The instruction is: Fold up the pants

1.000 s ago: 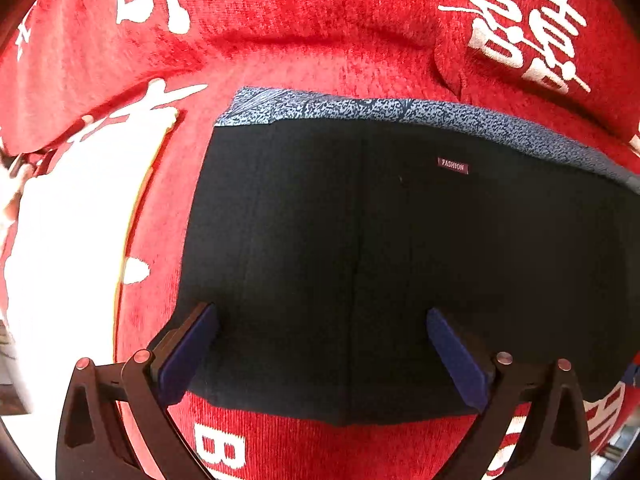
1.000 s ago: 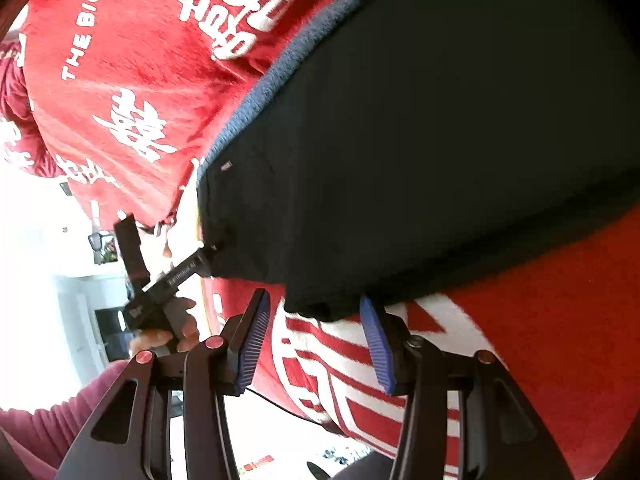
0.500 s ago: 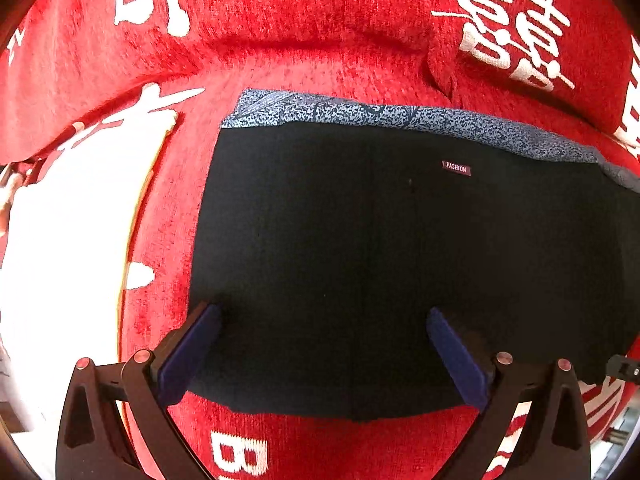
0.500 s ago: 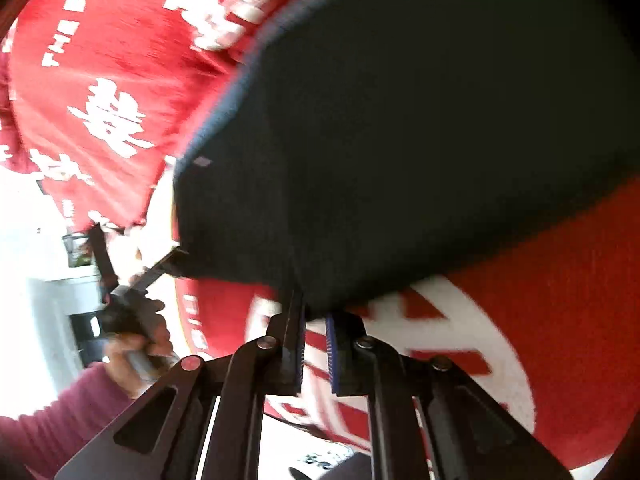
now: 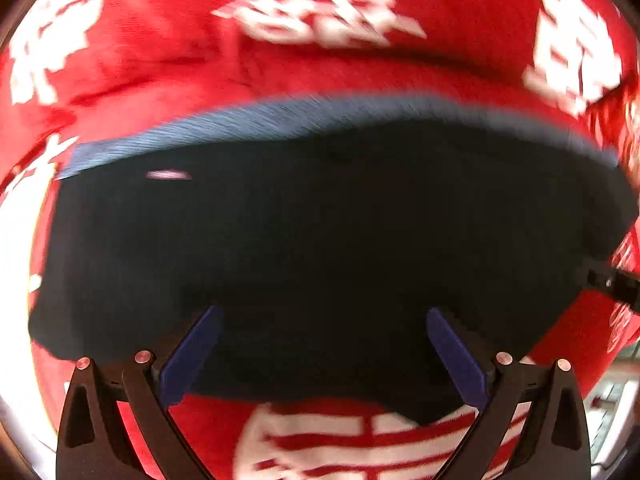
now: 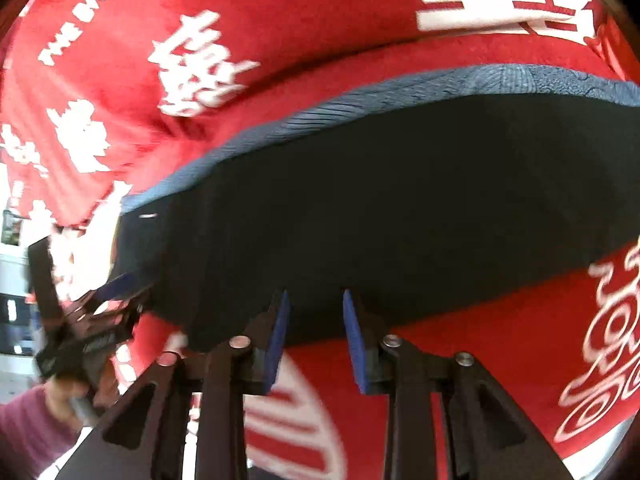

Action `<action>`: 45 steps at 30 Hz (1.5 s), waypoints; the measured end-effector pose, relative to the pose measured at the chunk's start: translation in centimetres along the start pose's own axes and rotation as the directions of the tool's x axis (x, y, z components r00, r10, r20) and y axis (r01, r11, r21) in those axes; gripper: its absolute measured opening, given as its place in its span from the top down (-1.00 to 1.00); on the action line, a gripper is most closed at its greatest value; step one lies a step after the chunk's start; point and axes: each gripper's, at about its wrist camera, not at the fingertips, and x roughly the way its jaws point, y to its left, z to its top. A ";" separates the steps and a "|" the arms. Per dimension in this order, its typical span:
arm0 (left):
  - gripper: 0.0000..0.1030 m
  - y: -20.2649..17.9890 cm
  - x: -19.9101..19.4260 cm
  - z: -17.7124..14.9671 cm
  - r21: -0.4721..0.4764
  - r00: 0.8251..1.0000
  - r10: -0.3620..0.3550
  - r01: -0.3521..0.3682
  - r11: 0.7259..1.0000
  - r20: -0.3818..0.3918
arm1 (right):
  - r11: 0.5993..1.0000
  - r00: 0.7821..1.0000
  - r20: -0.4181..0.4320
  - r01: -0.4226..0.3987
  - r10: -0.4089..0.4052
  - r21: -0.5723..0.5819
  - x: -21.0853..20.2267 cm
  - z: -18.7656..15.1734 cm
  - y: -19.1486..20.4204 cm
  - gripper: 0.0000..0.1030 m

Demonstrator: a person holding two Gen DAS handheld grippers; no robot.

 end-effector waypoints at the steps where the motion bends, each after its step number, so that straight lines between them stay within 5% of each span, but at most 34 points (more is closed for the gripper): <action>1: -1.00 -0.3 0.3 -0.4 0.014 1.000 0.017 -0.017 1.000 0.016 | 0.999 0.999 0.012 -0.034 0.034 0.007 0.0 -0.2 -0.7 0.39; 2: -1.00 -0.2 -0.1 -0.8 0.012 0.998 0.011 -0.012 1.000 0.057 | 0.998 0.998 0.023 -0.060 0.060 0.026 -0.3 -0.5 -1.3 0.40; 6: -1.00 0.8 -1.1 -1.2 0.040 1.000 0.004 -0.004 0.999 0.005 | 0.993 0.998 -0.050 -0.028 0.034 0.118 -1.1 -1.9 -2.7 0.32; 8: -1.00 1.0 -2.0 -0.4 0.036 1.000 0.008 -0.008 0.999 0.008 | 0.996 1.000 -0.010 -0.019 0.020 0.085 -2.2 -1.8 -2.3 0.32; 12: -1.00 0.3 -3.0 4.1 0.000 0.995 -0.002 0.002 1.000 0.099 | 0.999 0.997 0.071 -0.017 0.020 -0.037 -2.7 2.8 0.4 0.32; 18: -1.00 -1.6 1.2 11.4 -0.075 0.987 0.096 -0.087 0.993 0.130 | 0.995 0.996 0.082 0.029 -0.021 -0.096 1.8 9.9 2.2 0.32; 23: -1.00 0.3 3.3 12.2 -0.134 0.986 0.111 -0.094 0.986 0.125 | 0.990 0.991 0.120 0.066 -0.051 -0.124 2.9 12.4 0.1 0.38; 26: -1.00 2.0 3.3 12.3 -0.154 0.982 0.149 -0.130 0.979 0.116 | 0.980 0.971 0.164 0.188 -0.175 -0.064 2.3 13.6 -2.5 0.38; 29: -1.00 3.2 2.5 12.3 -0.178 0.981 0.174 -0.157 0.971 0.084 | 0.988 0.975 0.162 0.147 -0.154 0.054 1.0 14.2 -5.0 0.32; 34: -1.00 2.3 -0.5 9.8 -0.143 0.986 0.127 -0.111 0.983 0.107 | 0.996 0.982 0.168 0.088 -0.085 -0.006 -1.6 11.2 -2.3 0.27; 37: -1.00 0.0 -0.7 5.5 -0.063 0.989 0.129 -0.125 0.990 0.074 | 0.992 0.988 0.126 0.095 -0.083 -0.086 -0.7 7.4 0.0 0.21; 39: -1.00 -0.4 -1.4 2.5 -0.069 0.985 0.137 -0.130 0.989 0.104 | 0.987 0.991 0.075 0.119 -0.112 -0.104 0.8 4.7 0.4 0.19; 41: -1.00 -0.4 -1.7 0.9 -0.080 0.987 0.125 -0.117 0.990 0.104 | 0.970 0.974 0.174 0.174 -0.144 -0.169 0.3 1.7 1.3 0.19; 45: -1.00 -1.1 -2.5 -1.7 -0.042 0.979 0.148 -0.143 0.989 0.138 | 0.911 0.948 0.214 0.291 -0.235 -0.292 0.3 -1.3 3.7 0.20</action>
